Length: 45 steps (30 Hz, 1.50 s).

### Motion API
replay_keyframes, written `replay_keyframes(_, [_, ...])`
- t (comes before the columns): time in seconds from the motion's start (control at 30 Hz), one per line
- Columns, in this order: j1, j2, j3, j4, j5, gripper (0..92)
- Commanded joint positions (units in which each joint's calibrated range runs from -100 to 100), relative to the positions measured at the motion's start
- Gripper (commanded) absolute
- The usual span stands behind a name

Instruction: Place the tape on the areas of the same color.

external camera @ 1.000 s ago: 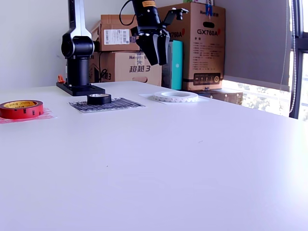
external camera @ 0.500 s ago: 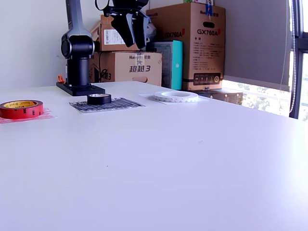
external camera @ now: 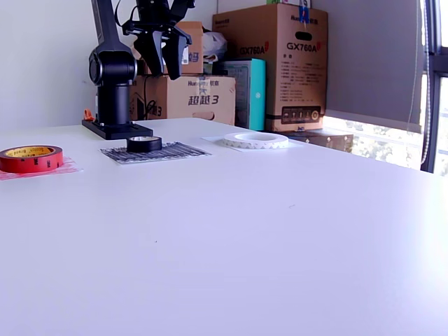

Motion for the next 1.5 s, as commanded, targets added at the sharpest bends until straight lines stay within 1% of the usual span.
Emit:
replay_keyframes(0.0, [0.3,-1.5,1.8,0.1,0.0,48.2])
replay_keyframes(0.2, [0.3,-1.6,1.9,-0.2,0.0,48.2])
replay_keyframes(0.33, [0.1,-2.3,3.5,-1.3,-2.8,48.2])
replay_keyframes(0.43, [-1.6,-2.4,6.1,-5.3,-5.1,48.2])
replay_keyframes(0.57, [-5.2,-1.8,9.8,-12.0,-9.6,48.2])
replay_keyframes(0.67, [-7.8,-1.4,12.4,-17.7,-10.9,48.2])
replay_keyframes(0.77, [-8.8,-1.4,14.3,-20.8,-10.6,48.2])
replay_keyframes(0.93, [-9.3,0.6,13.9,-20.8,-9.9,48.2])
replay_keyframes(1.17, [-10.4,6.6,10.3,-20.1,-6.0,48.2])
replay_keyframes(1.4, [-10.4,7.2,10.2,-20.0,-5.3,48.2])
replay_keyframes(1.47, [-10.4,7.1,10.0,-19.8,-3.3,48.2])
